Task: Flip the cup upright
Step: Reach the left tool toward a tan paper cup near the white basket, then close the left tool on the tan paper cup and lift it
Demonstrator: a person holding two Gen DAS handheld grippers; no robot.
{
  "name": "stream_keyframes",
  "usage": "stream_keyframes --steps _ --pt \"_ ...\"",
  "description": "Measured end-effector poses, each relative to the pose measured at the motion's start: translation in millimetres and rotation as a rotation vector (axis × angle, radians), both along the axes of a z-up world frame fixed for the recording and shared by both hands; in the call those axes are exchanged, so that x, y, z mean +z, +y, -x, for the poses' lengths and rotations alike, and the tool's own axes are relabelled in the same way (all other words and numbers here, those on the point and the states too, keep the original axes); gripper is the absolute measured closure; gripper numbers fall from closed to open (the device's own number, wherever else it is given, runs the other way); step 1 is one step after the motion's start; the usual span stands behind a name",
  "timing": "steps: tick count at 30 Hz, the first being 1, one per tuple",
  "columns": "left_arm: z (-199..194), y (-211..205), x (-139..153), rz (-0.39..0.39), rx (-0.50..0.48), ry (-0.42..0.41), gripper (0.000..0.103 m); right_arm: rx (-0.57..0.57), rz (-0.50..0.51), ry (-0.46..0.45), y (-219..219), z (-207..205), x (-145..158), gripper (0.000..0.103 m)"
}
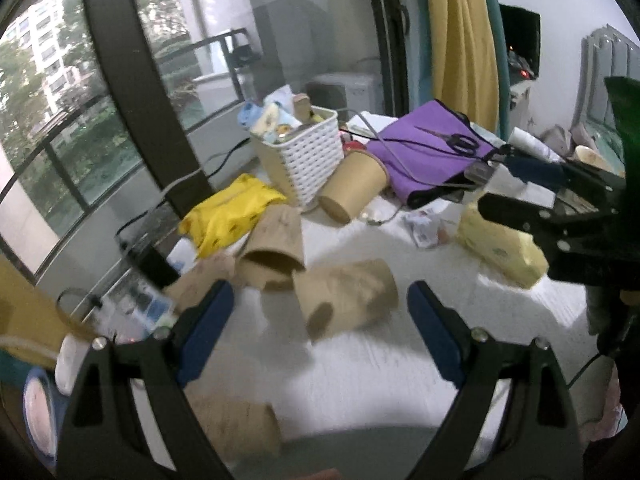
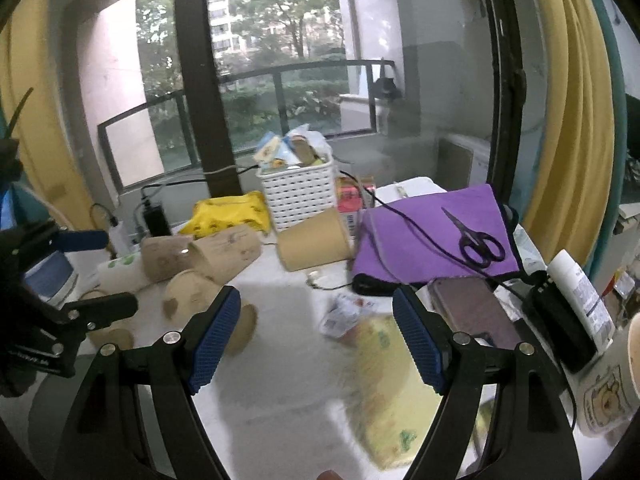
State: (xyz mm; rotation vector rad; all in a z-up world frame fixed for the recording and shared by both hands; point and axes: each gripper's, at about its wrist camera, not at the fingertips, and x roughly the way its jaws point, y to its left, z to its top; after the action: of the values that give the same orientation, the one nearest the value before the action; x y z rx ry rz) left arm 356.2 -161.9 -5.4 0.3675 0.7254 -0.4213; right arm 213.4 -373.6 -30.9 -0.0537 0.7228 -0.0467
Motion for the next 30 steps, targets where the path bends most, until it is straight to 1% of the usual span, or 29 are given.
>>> stream_keyframes --steps 5,11,14,18,21,25,26,27,28,30 --pt "-44.6 -26.6 -9.5 -0.05 -0.044 0.044 0.013 -0.056 0.007 0.023 -18.6 -22.6 -5.6 0.022" --pt "-95.3 -61.1 -25.8 -0.115 -0.091 0.09 0.013 -0.116 0.001 0.084 -39.3 -46.9 -20.0 0.022" --pt "-110.2 -75.3 -34.9 -0.145 -0.118 0.109 0.014 -0.125 -0.021 0.101 -47.5 -54.0 -25.3 0.022" --pt "-132.1 -94.0 -52.9 -0.193 -0.146 0.156 0.014 -0.134 -0.033 0.102 -54.8 -59.5 -27.3 0.022" --pt "-142.8 -104.4 -61.9 -0.231 -0.156 0.158 0.014 -0.144 -0.045 0.1 -60.0 -61.5 -27.7 0.022" --pt "-155.4 -118.2 -73.9 -0.302 -0.155 0.157 0.014 -0.144 -0.064 0.109 -62.8 -62.7 -30.3 0.022" --pt "-158.8 -119.4 -77.0 -0.308 -0.153 0.16 0.016 -0.145 -0.068 0.11 -63.5 -62.7 -30.5 0.022" --pt "-163.1 -120.4 -80.0 -0.312 -0.15 0.177 0.027 -0.146 -0.071 0.111 -64.0 -63.1 -30.4 0.022" --pt "-166.7 -121.5 -82.8 -0.317 -0.147 0.193 0.033 -0.148 -0.073 0.11 -64.8 -63.1 -30.1 0.022" --pt "-174.7 -124.4 -90.2 -0.334 -0.137 0.218 0.038 -0.155 -0.077 0.109 -66.6 -63.1 -30.0 0.022"
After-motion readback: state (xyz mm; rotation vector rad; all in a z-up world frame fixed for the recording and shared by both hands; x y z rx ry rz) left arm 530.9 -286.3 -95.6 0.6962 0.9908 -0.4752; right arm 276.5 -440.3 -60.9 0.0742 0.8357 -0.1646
